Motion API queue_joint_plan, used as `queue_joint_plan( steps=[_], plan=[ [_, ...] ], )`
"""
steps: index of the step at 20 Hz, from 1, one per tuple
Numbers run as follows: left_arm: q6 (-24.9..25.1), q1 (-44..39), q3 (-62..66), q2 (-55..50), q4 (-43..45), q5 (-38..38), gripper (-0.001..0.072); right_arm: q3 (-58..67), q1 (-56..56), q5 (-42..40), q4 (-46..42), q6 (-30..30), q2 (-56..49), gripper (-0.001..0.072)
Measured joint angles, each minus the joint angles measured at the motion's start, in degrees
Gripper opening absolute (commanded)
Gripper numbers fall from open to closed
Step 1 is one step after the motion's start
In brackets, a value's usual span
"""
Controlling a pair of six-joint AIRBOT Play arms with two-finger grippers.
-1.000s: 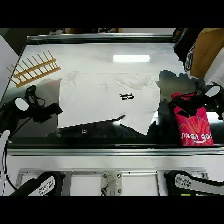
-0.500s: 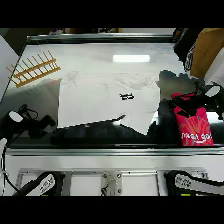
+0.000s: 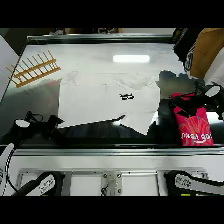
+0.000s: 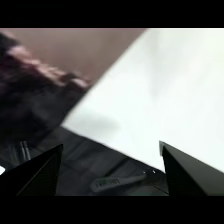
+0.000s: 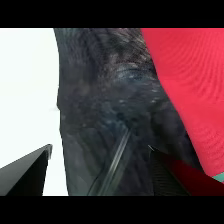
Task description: Fold the clothes and pants, and hang the long-sleeved shirts on hangers.
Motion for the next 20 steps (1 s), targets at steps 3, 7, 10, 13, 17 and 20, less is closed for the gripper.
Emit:
queue_joint_plan(
  steps=[3,7,10,13,17,20],
  plan=[
    [-1.7,-3.4,2.7,-3.2,-0.7,2.2,0.0481,0.0,0.0,0.1,0.0,0.0,0.0,0.0658],
    [-2.9,-5.0,5.7,-6.2,-0.8,3.6,0.032,0.0,0.0,0.5,0.0,0.0,0.0,0.0658],
    [-3.2,-5.3,6.6,-6.9,-0.3,5.0,0.0012,0.0,0.0,0.5,0.0,0.0,0.0,0.0658],
    [-3.1,-5.5,6.9,-6.1,-0.6,6.0,0.0012,0.0,0.0,0.5,0.0,0.0,-0.1,0.0658],
    [-0.7,-5.5,7.1,-4.0,-0.8,6.5,0.0012,0.0,-0.1,-1.9,0.2,2.0,-2.1,0.0658],
    [1.4,-5.5,7.1,-3.0,-0.9,6.2,0.0012,0.0,0.0,-5.2,3.7,2.6,-5.9,0.0658]
  ],
)
